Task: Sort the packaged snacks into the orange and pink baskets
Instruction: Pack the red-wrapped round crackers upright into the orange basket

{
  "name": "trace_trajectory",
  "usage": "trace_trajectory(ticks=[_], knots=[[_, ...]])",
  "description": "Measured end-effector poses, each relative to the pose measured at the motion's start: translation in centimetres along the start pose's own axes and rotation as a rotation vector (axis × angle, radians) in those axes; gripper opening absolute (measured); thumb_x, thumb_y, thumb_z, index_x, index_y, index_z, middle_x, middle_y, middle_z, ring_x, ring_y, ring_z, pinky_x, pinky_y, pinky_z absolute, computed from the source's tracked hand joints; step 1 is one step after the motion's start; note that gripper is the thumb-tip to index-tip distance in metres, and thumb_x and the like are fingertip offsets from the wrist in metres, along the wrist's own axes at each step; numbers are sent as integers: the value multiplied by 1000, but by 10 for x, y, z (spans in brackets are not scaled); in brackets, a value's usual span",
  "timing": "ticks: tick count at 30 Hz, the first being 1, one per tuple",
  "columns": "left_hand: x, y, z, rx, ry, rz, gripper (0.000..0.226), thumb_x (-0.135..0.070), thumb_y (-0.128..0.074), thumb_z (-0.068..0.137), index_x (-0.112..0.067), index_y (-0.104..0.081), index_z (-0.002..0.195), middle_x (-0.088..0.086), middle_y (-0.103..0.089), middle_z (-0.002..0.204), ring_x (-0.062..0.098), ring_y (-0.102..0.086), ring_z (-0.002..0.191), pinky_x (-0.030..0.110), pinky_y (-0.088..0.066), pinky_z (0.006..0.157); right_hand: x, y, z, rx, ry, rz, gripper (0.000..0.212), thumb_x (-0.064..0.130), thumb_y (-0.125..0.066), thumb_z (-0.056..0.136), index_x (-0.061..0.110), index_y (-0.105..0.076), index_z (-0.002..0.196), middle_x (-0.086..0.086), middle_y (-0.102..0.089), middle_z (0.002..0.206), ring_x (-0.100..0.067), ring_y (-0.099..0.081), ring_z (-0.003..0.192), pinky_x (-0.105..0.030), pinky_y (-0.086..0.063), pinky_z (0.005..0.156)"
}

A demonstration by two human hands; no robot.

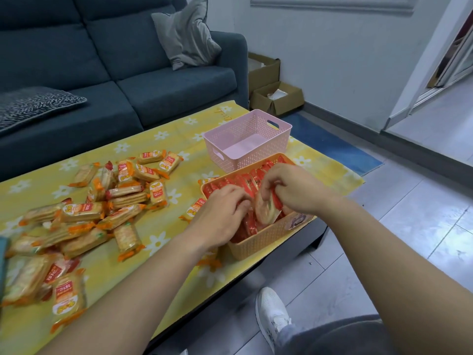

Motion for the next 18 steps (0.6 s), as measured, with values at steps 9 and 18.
trace_trajectory(ticks=[9,18], knots=[[-9,6,-3,-223,45,-2,45,-12,-62,84,-18,-56,128,1,-58,127,24,-52,119,39,-43,102,1,-50,15,-51,-32,-40,23,-1,-50,83,16,-55,97,-5,-65,97,-28,-59,95,-39,-50,76],[-13,-9,1,-78,5,119,9,-37,-63,93,-32,-62,100,-13,-65,104,19,-53,102,42,-46,90,-18,-24,8,-92,-227,-281,13,14,-58,83,25,-65,86,4,-70,93,-24,-67,88,-40,-59,71]])
Point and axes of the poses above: each hand's wrist, its own z-axis towards the middle knuckle, its own y-axis out of the back of the hand, x = y × z, the point moved 7 cm from there along z, towards the middle knuckle
